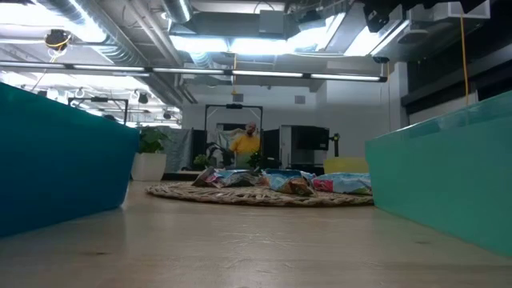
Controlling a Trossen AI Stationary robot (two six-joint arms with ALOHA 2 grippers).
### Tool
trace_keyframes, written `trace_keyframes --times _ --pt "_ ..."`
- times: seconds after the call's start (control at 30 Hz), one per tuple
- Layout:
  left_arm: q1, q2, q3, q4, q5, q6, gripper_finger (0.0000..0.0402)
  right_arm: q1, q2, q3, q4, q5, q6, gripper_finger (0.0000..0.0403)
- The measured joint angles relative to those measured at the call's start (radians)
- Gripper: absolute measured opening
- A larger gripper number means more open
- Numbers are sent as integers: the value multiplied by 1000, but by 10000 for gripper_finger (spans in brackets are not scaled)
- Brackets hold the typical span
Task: Pick and place Granola Bars by type
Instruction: Put the blue granola bar into the blue bin
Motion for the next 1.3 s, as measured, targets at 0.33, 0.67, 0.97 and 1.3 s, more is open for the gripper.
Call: trace_keyframes --times 0.33,0.67,0.97,1.3 --pt "-35 126 65 -13 6 -45 31 0 0 0 0 0 2 117" --pt "-30 259 63 -291 -45 -288 31 0 0 0 -4 0 0 117" --pt "-29 317 63 -314 -94 -456 31 0 0 0 -43 0 -2 117" --pt "-29 469 63 -306 -26 -609 31 0 0 0 -54 0 -3 117"
